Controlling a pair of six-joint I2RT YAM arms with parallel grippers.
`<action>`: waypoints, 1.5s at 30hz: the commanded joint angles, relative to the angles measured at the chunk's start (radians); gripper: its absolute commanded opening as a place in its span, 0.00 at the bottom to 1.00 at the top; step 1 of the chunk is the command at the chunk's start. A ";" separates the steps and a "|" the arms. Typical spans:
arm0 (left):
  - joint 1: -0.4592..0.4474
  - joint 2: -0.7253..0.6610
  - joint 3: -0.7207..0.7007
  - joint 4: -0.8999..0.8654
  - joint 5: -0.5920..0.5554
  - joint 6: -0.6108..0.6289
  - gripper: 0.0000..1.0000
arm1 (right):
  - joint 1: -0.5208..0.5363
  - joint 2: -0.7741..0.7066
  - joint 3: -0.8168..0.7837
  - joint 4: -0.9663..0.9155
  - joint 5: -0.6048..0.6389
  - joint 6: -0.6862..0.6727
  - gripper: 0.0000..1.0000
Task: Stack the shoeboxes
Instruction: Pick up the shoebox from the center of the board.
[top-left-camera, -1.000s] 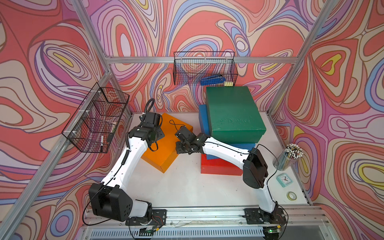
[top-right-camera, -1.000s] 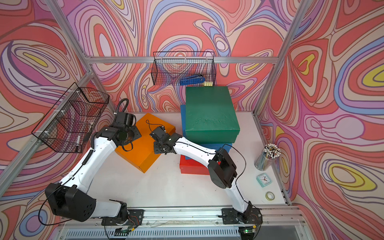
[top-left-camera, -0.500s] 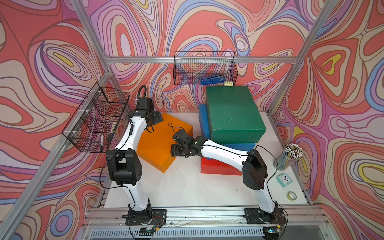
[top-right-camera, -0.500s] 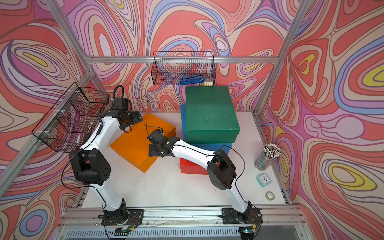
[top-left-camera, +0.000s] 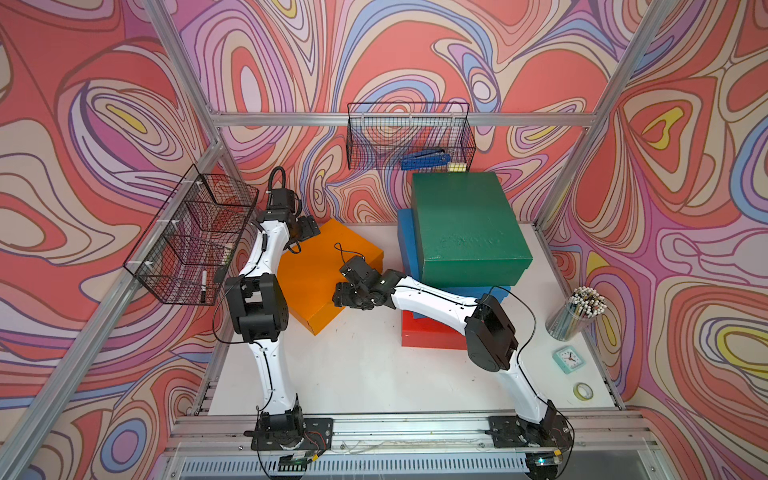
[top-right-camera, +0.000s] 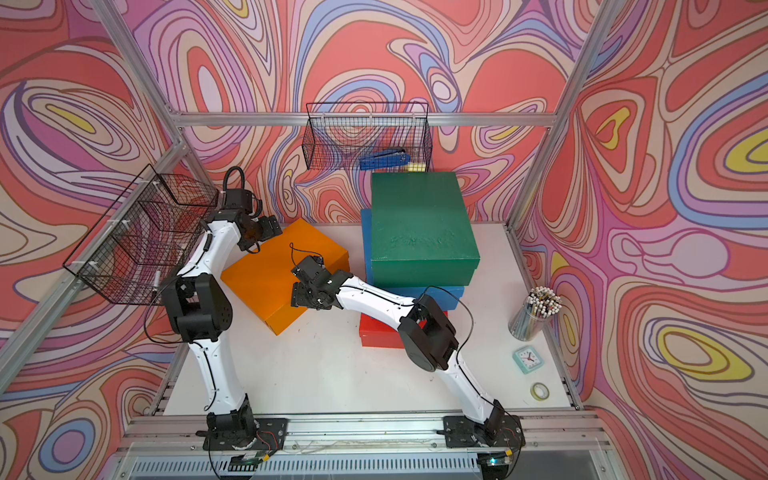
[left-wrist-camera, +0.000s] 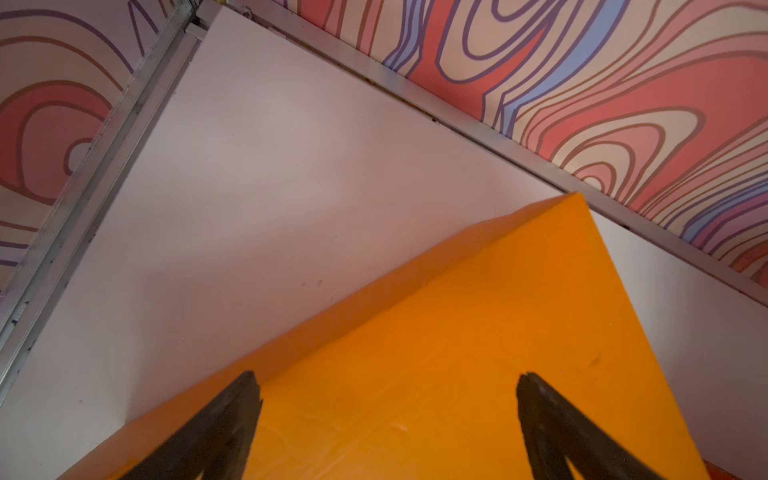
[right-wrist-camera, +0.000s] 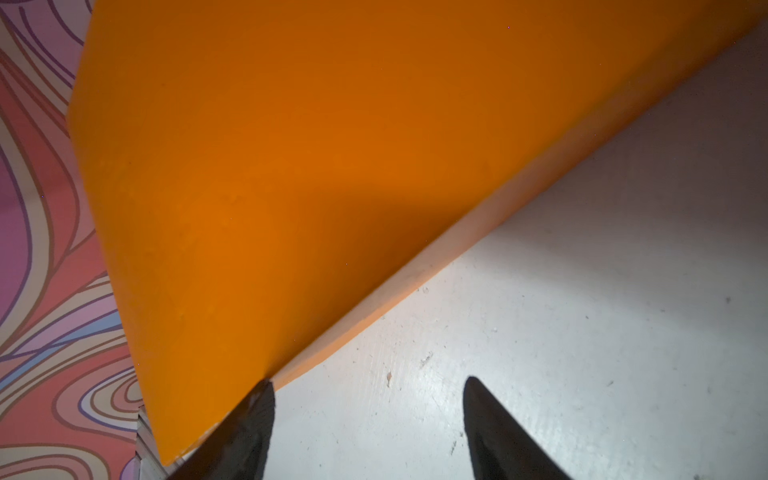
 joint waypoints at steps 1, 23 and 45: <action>0.021 0.050 0.020 -0.034 0.017 0.041 0.98 | -0.042 0.041 0.014 -0.027 0.017 0.012 0.72; 0.046 -0.219 -0.462 0.092 0.052 -0.089 0.99 | -0.101 0.042 0.061 -0.073 0.061 -0.036 0.74; 0.124 -0.340 -0.595 0.058 -0.048 -0.183 1.00 | -0.066 -0.106 -0.046 -0.045 0.063 -0.073 0.72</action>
